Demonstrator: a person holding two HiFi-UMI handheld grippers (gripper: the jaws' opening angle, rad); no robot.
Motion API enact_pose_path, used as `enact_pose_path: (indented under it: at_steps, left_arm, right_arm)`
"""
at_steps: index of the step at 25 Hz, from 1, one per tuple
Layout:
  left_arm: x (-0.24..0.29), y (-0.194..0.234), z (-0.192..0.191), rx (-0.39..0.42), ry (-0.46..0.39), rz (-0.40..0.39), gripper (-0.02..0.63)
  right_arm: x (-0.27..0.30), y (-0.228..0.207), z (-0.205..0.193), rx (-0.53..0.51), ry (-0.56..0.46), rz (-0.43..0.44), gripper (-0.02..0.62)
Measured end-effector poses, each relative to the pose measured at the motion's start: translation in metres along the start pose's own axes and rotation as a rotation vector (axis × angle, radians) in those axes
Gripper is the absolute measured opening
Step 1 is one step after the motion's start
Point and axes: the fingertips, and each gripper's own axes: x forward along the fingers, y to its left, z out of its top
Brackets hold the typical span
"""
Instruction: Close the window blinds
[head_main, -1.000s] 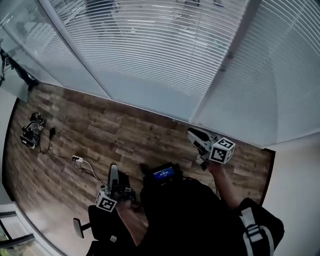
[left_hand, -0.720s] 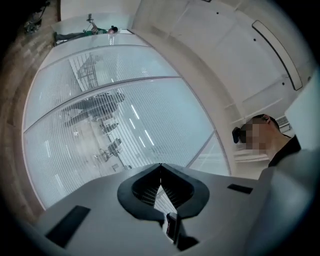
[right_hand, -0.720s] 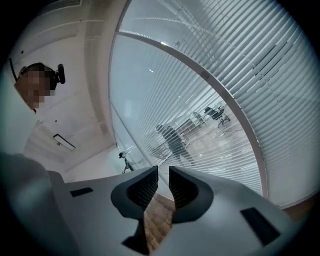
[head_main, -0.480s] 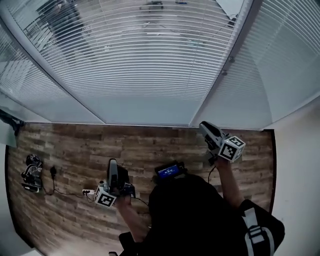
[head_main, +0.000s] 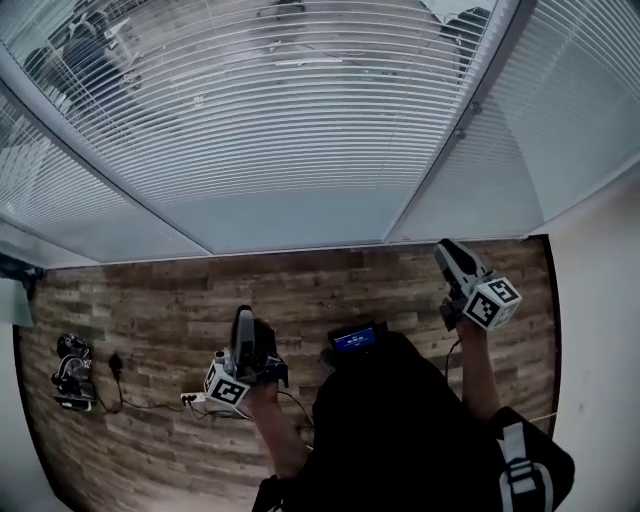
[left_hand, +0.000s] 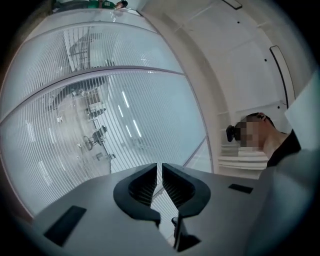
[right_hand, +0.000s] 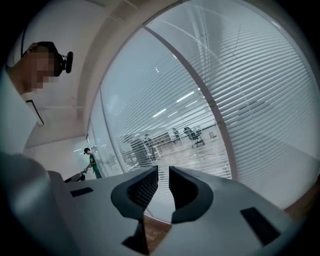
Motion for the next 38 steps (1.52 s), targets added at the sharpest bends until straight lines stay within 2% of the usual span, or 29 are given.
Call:
enact_pose_path:
  at_steps: [5, 11, 14, 19, 25, 30, 33, 38]
  left_arm:
    - [0.028, 0.005, 0.006, 0.051, 0.029, -0.008, 0.115]
    - [0.069, 0.037, 0.003, 0.098, 0.072, 0.01, 0.123]
    - [0.095, 0.049, 0.005, 0.124, 0.106, -0.005, 0.123]
    - [0.161, 0.066, 0.02, 0.122, 0.171, -0.031, 0.123]
    - [0.207, 0.088, -0.015, 0.088, 0.231, -0.056, 0.123]
    - [0.236, 0.116, -0.011, 0.054, 0.265, -0.071, 0.123]
    - [0.258, 0.133, 0.001, 0.082, 0.28, -0.109, 0.123]
    - [0.294, 0.15, 0.03, 0.161, 0.371, -0.21, 0.123]
  right_arm:
    - [0.018, -0.017, 0.012, -0.034, -0.009, -0.033, 0.052]
    - [0.068, -0.075, 0.027, -0.033, -0.068, -0.076, 0.052]
    - [0.092, -0.099, 0.041, -0.059, -0.113, -0.107, 0.052]
    - [0.116, -0.123, 0.095, -0.165, -0.147, -0.223, 0.052]
    - [0.098, -0.167, 0.142, -0.353, -0.158, -0.416, 0.052]
    - [0.104, -0.17, 0.164, -0.415, -0.144, -0.52, 0.078]
    - [0.115, -0.168, 0.167, -0.423, -0.129, -0.561, 0.101]
    - [0.126, -0.149, 0.17, -0.424, -0.141, -0.653, 0.11]
